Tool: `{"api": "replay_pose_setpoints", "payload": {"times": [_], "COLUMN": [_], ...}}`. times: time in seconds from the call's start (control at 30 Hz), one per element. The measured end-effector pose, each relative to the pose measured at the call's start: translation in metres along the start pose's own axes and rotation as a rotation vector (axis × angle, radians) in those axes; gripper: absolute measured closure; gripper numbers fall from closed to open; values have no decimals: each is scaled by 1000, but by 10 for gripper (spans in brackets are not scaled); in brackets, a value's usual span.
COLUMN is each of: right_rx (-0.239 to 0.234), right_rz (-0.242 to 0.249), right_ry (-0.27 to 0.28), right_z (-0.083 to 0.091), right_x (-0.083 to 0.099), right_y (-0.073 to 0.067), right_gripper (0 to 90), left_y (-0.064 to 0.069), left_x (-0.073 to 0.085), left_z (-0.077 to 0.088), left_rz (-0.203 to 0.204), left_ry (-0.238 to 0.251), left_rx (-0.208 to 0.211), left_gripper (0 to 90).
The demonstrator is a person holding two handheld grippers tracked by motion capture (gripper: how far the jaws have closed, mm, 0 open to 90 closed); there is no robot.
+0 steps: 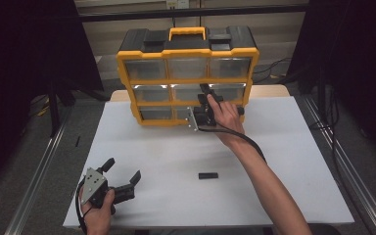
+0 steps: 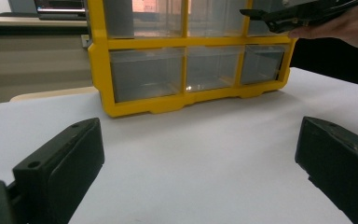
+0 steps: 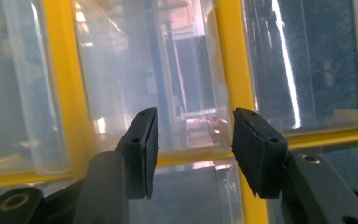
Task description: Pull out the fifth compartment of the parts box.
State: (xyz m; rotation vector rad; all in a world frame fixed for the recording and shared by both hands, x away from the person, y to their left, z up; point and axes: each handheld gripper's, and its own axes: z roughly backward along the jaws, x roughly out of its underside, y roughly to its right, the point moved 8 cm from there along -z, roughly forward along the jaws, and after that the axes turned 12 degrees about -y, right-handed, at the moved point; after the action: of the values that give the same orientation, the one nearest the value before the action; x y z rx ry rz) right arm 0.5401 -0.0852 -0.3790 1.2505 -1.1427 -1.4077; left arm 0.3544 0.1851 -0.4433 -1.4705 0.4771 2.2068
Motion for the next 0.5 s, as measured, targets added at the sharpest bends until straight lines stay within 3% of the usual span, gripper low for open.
{"api": "replay_pose_setpoints", "payload": {"times": [0.13, 0.33, 0.5], "right_rx": [8, 26, 39], "right_rz": [-8, -4, 25], "right_ry": [-8, -3, -12], "right_z": [-1, -1, -1], "right_x": [-1, 0, 0], "right_y": [0, 5, 5], "right_gripper": [519, 644, 661], "left_y": [1, 1, 1], "left_x": [-1, -1, -1], "left_z": [0, 0, 0], "left_rz": [11, 7, 5], "left_ry": [6, 6, 4], "left_rx": [5, 6, 6], "left_gripper": [15, 15, 15]}}
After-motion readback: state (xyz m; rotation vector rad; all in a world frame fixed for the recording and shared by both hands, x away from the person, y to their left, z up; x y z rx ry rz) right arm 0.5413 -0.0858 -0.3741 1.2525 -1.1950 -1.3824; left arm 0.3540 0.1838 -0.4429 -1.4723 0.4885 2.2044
